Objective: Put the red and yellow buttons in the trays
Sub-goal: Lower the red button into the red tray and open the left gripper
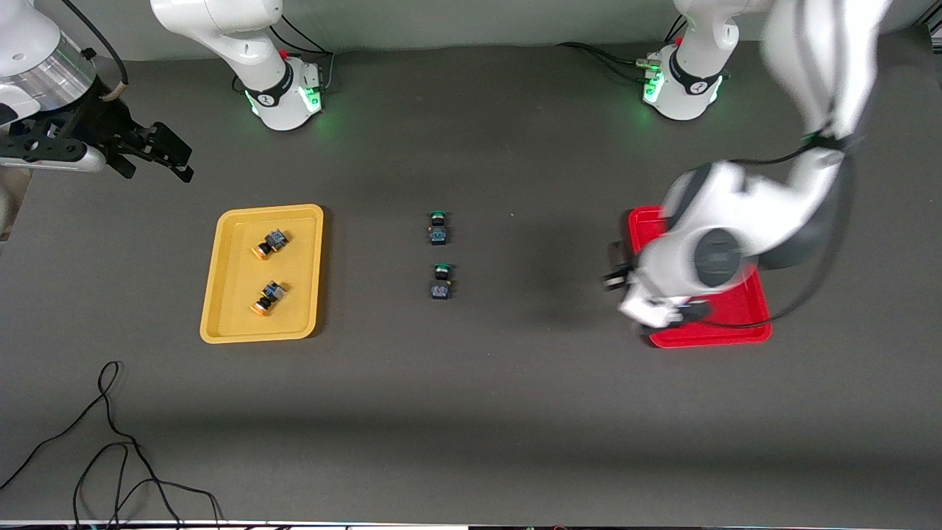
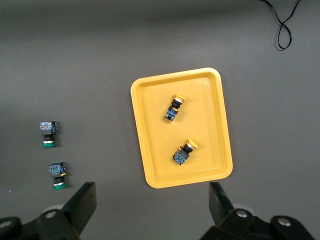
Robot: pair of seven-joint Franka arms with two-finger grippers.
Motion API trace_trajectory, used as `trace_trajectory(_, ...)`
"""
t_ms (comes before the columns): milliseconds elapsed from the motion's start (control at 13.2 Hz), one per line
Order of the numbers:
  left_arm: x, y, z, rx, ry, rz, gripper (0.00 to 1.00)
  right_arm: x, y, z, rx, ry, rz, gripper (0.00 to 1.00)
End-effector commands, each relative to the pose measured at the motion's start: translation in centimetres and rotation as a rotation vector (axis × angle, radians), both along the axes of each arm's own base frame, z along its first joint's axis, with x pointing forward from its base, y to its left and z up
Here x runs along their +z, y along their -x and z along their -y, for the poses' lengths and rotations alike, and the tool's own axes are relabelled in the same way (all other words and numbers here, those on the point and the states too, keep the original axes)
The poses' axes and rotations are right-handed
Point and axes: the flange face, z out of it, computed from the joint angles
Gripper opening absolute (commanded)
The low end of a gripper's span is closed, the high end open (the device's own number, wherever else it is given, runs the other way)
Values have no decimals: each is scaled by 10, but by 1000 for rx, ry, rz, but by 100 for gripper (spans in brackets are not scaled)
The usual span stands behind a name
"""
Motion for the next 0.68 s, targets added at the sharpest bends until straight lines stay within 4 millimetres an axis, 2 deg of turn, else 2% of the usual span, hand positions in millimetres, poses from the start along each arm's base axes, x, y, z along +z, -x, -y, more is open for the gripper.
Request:
trace_trajectory(0, -21, 8, -68, -123, 43, -50, 0, 4, 0, 6, 12, -7, 8, 100)
trace_trajectory(152, -57, 10, -117, -202, 1, -40, 0, 6, 1, 8, 9, -7, 9, 100)
trace_trajectory(227, -81, 17, -133, -222, 4, -17, 0, 5, 1, 7, 11, -7, 8, 100)
trace_trajectory(379, -120, 31, -150, -253, 1, 31, 0, 4, 2, 3, 18, -5, 2, 100)
trace_trajectory(606, -162, 43, -165, -255, 7, 33, 0, 11, 5, -12, 50, -7, 11, 100)
